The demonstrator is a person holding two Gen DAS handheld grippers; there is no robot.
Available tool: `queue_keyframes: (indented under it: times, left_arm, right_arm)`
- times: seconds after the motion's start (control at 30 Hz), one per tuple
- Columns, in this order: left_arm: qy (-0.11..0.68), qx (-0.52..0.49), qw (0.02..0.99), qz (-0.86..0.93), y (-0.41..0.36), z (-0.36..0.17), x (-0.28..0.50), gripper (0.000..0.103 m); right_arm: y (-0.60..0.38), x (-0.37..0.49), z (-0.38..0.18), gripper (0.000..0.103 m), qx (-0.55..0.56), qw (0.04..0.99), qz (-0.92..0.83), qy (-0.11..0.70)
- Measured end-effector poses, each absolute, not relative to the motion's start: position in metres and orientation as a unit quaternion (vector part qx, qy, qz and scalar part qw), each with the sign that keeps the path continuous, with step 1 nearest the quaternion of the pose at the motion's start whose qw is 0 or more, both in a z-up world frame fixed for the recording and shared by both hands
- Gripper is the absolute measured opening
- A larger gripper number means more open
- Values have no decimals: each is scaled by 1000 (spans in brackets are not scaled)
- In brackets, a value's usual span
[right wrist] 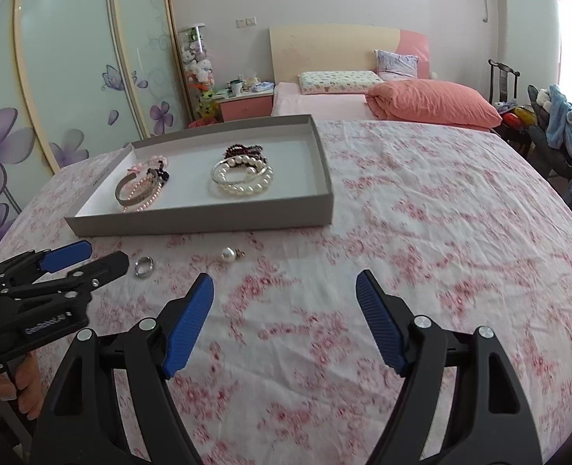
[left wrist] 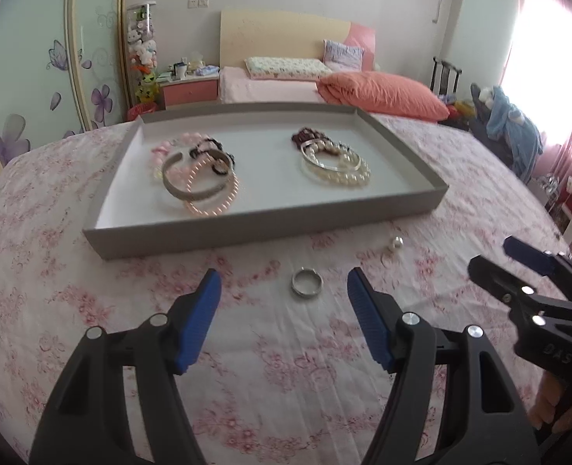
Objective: Organize jewelry
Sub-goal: 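Grasp the silver ring with the left tool while the right tool grasps the pearl earring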
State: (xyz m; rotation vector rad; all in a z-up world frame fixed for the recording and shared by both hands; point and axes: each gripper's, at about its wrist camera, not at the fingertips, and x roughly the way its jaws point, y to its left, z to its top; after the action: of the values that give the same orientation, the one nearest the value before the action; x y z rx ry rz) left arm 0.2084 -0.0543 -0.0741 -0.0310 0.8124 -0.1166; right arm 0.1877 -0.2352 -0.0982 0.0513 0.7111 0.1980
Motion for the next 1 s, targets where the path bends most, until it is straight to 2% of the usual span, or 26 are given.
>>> queue_keyframes:
  times: [0.17, 0.37, 0.47, 0.53, 0.57, 1.0]
  left_arm:
    - [418, 6, 907, -48, -68, -86, 221, 65]
    - [436, 16, 899, -34, -76, -94, 232, 50]
    - [436, 20, 899, -25, -78, -93, 236, 41]
    - [435, 21, 900, -20, -77, -93, 238, 27]
    - [434, 21, 900, -18, -76, -93, 238, 23]
    - [434, 21, 900, 46, -8, -90, 221, 22]
  right_arm:
    - [-246, 186, -100, 76, 36, 931, 82, 353]
    - [-248, 187, -104, 76, 39, 930, 80, 357]
    - [-247, 187, -104, 76, 39, 929, 81, 358]
    - [-246, 188, -104, 76, 39, 929, 82, 359]
    - [-246, 187, -104, 76, 40, 929, 82, 360]
    - [-221, 193, -102, 76, 20, 924, 110, 366]
